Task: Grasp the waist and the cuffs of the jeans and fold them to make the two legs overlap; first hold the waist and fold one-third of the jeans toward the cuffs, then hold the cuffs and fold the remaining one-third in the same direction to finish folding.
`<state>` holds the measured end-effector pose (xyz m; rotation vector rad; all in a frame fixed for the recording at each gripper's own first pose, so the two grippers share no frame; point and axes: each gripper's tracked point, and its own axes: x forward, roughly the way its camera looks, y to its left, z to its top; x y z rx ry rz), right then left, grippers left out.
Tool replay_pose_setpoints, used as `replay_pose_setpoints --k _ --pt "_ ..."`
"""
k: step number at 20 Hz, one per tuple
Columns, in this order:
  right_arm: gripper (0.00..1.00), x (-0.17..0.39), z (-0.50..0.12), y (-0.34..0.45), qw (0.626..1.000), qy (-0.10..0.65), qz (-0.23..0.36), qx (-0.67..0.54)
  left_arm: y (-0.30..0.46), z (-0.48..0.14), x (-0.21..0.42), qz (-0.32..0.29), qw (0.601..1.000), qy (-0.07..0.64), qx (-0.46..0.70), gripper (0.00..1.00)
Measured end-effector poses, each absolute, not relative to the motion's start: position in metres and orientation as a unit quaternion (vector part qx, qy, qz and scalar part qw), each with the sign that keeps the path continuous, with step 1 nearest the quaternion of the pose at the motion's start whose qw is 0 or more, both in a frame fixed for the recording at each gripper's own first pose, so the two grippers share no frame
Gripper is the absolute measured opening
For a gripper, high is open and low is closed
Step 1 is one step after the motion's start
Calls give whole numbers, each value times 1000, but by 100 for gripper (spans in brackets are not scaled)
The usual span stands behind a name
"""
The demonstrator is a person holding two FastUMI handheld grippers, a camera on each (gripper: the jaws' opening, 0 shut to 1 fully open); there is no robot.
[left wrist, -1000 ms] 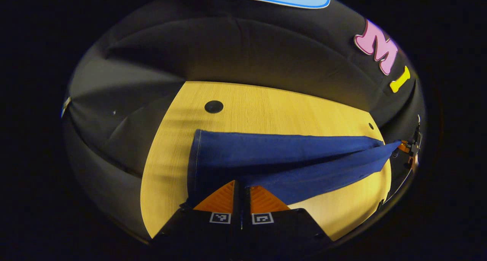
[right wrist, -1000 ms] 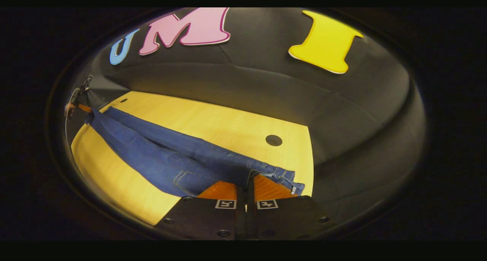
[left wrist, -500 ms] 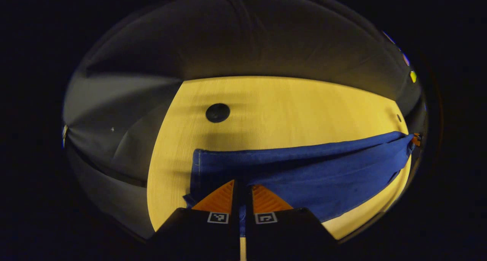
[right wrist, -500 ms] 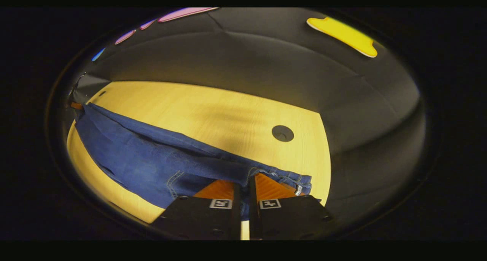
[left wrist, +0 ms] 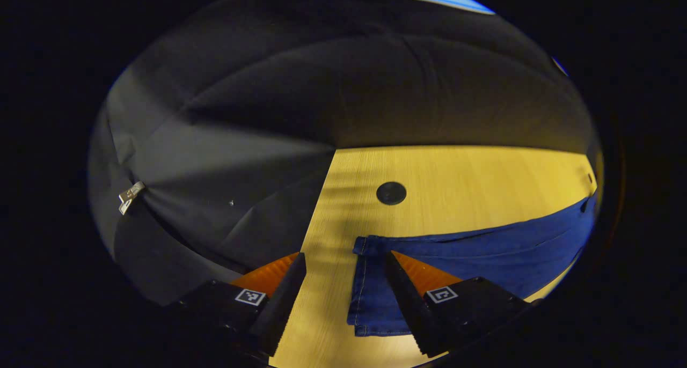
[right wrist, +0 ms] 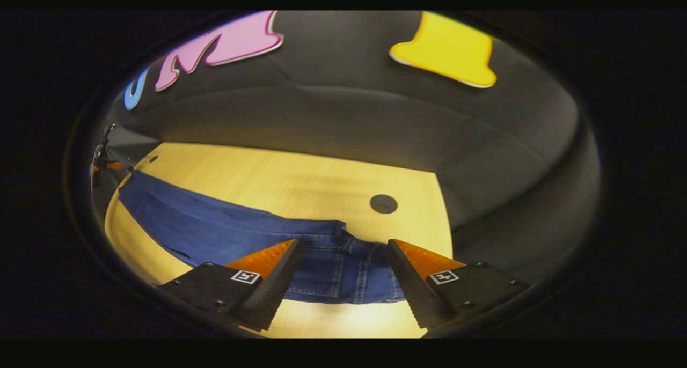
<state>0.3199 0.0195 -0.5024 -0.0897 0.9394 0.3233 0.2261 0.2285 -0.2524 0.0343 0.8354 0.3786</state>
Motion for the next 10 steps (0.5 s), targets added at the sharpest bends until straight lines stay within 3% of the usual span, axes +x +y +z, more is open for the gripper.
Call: replay_pose_setpoints --k 5,7,8,10 --pt "98 302 -502 -25 866 489 44 92 175 -209 191 89 937 336 -37 94" --pt "95 289 -517 -45 847 507 -22 159 152 -189 169 53 942 327 -55 94" --pt "99 280 -523 -55 833 518 -58 187 147 -181 159 39 944 322 -64 94" --pt "99 268 -536 -63 806 532 -111 235 152 -174 140 12 944 322 -72 94"
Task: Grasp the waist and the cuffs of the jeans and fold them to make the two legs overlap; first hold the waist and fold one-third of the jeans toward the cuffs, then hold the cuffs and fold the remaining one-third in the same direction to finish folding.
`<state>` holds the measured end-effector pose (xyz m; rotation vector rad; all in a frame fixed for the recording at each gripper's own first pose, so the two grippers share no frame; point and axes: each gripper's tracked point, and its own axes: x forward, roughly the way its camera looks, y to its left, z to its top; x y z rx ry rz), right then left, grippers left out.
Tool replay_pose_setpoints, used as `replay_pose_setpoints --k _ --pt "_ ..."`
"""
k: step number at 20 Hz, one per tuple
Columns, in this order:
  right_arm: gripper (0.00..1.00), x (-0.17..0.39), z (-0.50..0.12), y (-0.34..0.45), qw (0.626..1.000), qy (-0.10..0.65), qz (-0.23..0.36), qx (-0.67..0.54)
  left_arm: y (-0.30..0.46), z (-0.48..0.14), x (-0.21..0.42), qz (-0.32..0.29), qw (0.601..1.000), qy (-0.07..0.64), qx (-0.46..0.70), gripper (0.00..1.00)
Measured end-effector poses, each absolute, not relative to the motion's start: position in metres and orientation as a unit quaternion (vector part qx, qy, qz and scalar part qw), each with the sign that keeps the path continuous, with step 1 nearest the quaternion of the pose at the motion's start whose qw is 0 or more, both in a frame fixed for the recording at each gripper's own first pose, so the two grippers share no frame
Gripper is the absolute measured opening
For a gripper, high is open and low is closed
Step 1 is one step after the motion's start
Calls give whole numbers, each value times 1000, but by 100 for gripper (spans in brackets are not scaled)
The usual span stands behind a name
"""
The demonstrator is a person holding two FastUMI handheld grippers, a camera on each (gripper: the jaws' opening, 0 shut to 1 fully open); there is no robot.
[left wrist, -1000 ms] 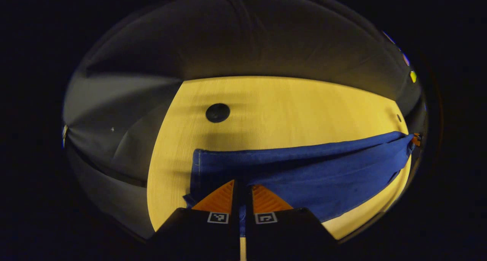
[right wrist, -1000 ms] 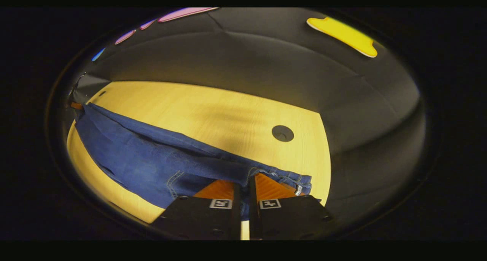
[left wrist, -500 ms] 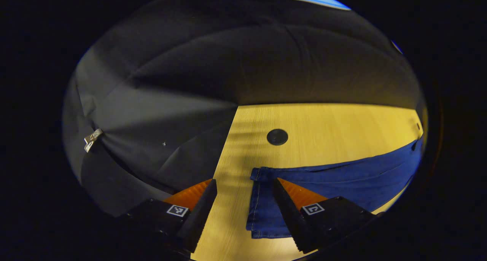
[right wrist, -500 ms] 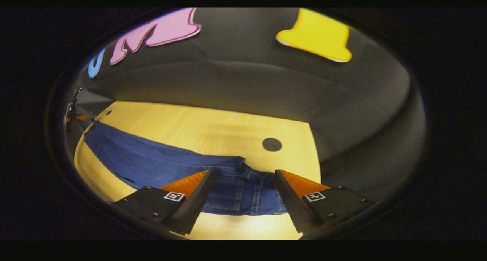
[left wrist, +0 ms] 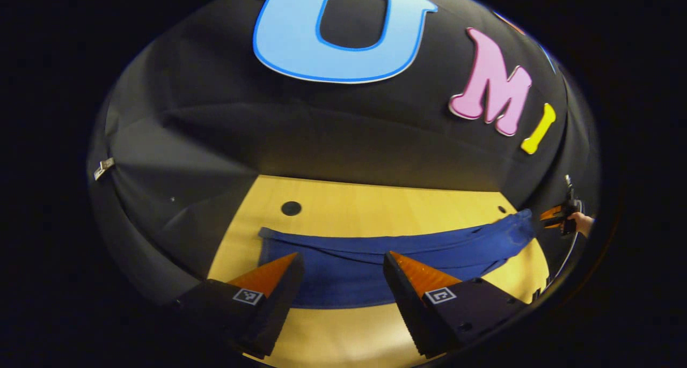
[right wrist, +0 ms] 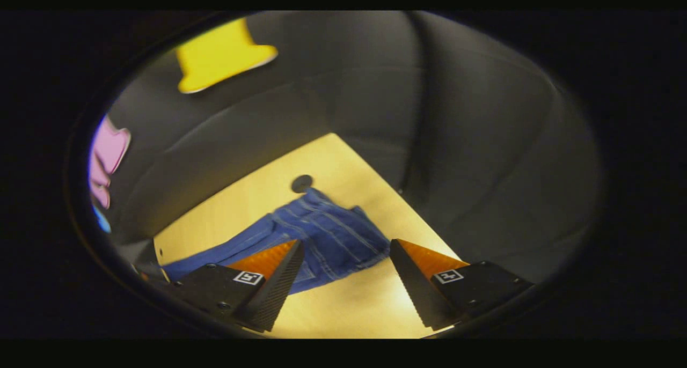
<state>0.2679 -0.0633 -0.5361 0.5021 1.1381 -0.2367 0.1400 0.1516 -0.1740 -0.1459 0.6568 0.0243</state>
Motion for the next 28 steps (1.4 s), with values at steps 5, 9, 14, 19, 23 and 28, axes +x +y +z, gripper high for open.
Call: replay_pose_setpoints --k 5,9,14,19,23,28 --pt "98 247 -573 -66 770 564 -168 248 150 -199 111 29 928 367 -51 94" --pt "98 263 -575 -55 749 542 -185 333 142 -197 116 24 928 370 -36 94" --pt "64 266 -574 -47 739 534 -200 358 129 -199 118 23 924 382 -25 94" --pt "7 262 -562 -40 779 505 -181 326 120 -191 96 -2 926 377 -24 94" --pt "6 274 -513 -28 839 449 -140 272 139 -190 70 -22 921 389 10 94" --pt "6 286 -425 4 897 378 -38 228 158 -186 49 -32 923 384 -5 94"
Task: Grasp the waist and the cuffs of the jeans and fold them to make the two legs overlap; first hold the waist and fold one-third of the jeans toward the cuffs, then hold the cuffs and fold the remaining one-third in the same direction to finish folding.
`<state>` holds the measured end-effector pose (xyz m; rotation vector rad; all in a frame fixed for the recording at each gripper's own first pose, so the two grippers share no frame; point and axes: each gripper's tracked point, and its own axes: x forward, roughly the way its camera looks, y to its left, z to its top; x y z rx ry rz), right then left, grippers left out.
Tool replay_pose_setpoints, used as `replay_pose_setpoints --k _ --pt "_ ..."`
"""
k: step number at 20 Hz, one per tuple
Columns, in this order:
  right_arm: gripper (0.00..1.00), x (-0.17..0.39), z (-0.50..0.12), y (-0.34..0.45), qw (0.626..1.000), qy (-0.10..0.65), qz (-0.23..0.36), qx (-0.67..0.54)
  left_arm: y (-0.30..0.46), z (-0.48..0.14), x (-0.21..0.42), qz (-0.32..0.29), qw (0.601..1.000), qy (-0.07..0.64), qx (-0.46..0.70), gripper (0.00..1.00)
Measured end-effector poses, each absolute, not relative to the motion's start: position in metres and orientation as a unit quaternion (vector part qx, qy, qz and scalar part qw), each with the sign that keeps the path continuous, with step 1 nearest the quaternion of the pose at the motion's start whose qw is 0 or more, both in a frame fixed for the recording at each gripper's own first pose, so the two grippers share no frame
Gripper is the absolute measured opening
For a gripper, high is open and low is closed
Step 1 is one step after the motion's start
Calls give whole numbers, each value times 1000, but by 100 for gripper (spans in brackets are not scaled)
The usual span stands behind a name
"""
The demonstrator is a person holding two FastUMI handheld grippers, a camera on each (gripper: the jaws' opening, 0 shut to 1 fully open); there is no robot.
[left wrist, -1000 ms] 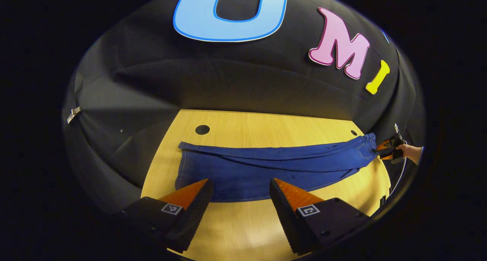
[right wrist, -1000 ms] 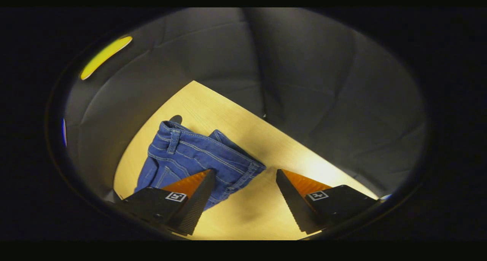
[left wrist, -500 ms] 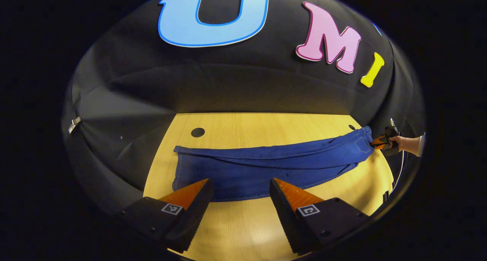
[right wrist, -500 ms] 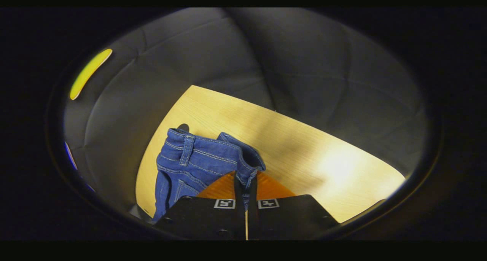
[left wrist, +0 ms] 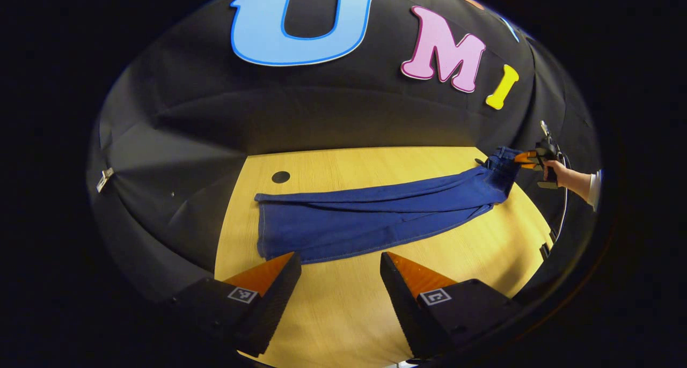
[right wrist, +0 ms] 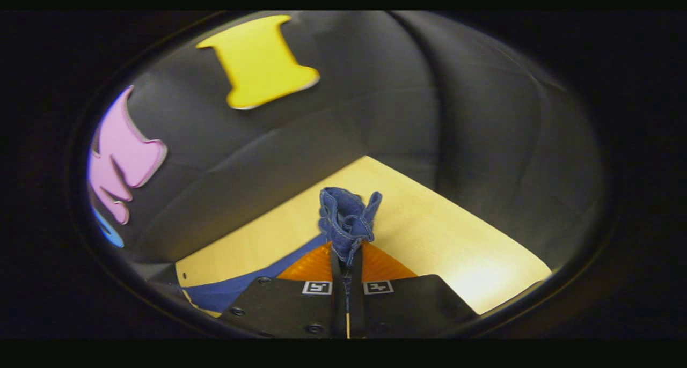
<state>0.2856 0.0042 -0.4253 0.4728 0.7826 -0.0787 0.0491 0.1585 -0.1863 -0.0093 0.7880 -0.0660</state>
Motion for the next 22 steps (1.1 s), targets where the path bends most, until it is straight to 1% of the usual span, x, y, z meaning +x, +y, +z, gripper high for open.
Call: replay_pose_setpoints --k 2,3,4,6,7,8,9,10,11,14,16,18,19,20,22 --pt "6 278 -382 26 920 345 16 187 168 -185 46 -30 924 380 -12 94" --pt "6 270 -379 41 927 329 40 174 171 -185 43 -28 925 379 -18 94" --pt "6 264 -374 57 931 320 65 166 173 -184 42 -28 925 378 -25 94" --pt "2 253 -368 76 937 297 108 151 180 -189 32 -25 923 383 -30 94" --pt "6 242 -362 88 936 294 131 142 184 -193 27 -23 921 387 -28 94" --pt "6 242 -366 94 934 297 150 132 187 -195 23 -21 920 390 -27 94" --pt "6 239 -375 102 929 308 166 124 190 -198 19 -19 919 394 -28 94" --pt "0 232 -387 110 922 322 183 115 192 -201 17 -16 917 396 -32 94" --pt "6 220 -400 118 915 336 202 100 194 -206 16 -11 916 399 -40 94" --pt "6 184 -448 125 893 378 244 34 195 -217 21 8 911 405 -82 94" --pt "6 182 -461 112 882 396 255 18 199 -227 27 23 906 410 -101 94" --pt "6 183 -488 104 871 415 265 13 205 -236 31 39 901 416 -117 94" --pt "6 174 -491 109 864 422 274 14 208 -240 35 48 898 418 -127 94" --pt "12 167 -493 111 853 435 288 21 211 -245 39 55 895 419 -140 94" --pt "12 153 -490 118 831 458 313 40 216 -253 44 64 889 422 -164 94"
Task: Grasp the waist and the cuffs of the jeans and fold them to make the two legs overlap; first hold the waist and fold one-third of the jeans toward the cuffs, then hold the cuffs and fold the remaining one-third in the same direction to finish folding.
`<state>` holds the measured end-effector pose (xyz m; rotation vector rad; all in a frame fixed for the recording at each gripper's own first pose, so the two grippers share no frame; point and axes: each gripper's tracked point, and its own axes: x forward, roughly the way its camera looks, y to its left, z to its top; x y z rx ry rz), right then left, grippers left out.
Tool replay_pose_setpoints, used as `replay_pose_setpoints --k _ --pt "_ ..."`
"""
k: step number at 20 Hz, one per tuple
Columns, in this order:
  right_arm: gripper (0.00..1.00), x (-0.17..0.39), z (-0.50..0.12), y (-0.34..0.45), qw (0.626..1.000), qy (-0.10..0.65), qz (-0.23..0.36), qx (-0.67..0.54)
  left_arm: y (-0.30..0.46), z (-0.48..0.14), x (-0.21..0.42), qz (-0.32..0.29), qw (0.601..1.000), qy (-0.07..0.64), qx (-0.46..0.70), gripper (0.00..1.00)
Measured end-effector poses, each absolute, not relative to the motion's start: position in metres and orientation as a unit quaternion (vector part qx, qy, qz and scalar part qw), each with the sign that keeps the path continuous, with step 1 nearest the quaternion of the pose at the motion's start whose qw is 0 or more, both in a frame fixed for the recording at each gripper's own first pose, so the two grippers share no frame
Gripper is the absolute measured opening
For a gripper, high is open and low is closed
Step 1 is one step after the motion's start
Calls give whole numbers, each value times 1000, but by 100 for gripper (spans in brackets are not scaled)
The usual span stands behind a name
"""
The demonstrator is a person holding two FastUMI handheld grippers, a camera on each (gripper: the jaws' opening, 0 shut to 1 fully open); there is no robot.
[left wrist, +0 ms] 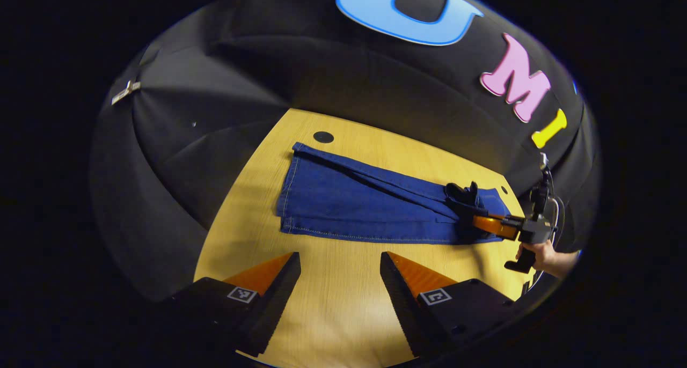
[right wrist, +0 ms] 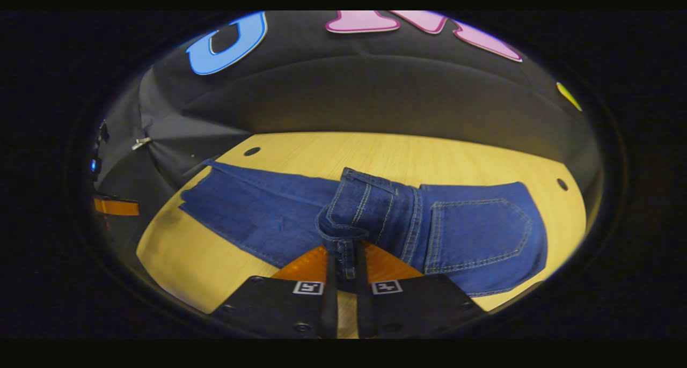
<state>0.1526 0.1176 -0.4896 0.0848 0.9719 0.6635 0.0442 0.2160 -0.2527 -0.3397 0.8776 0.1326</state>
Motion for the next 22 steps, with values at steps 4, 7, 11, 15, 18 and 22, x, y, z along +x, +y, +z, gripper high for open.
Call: replay_pose_setpoints --k 4,7,11,15,18,22 --pt "82 124 -467 131 796 472 372 74 226 -260 68 76 885 424 -177 94" --pt "98 111 -441 115 797 446 403 56 251 -255 100 97 888 410 -183 94" --pt "98 99 -401 63 805 421 417 31 286 -285 125 153 862 455 -164 94" --pt "98 97 -388 -3 822 420 383 22 296 -333 120 187 818 514 -180 100" --pt "98 91 -402 -44 827 440 349 27 299 -335 123 197 811 527 -162 91" --pt "98 87 -403 -68 830 443 337 10 290 -340 128 187 811 539 -132 66"
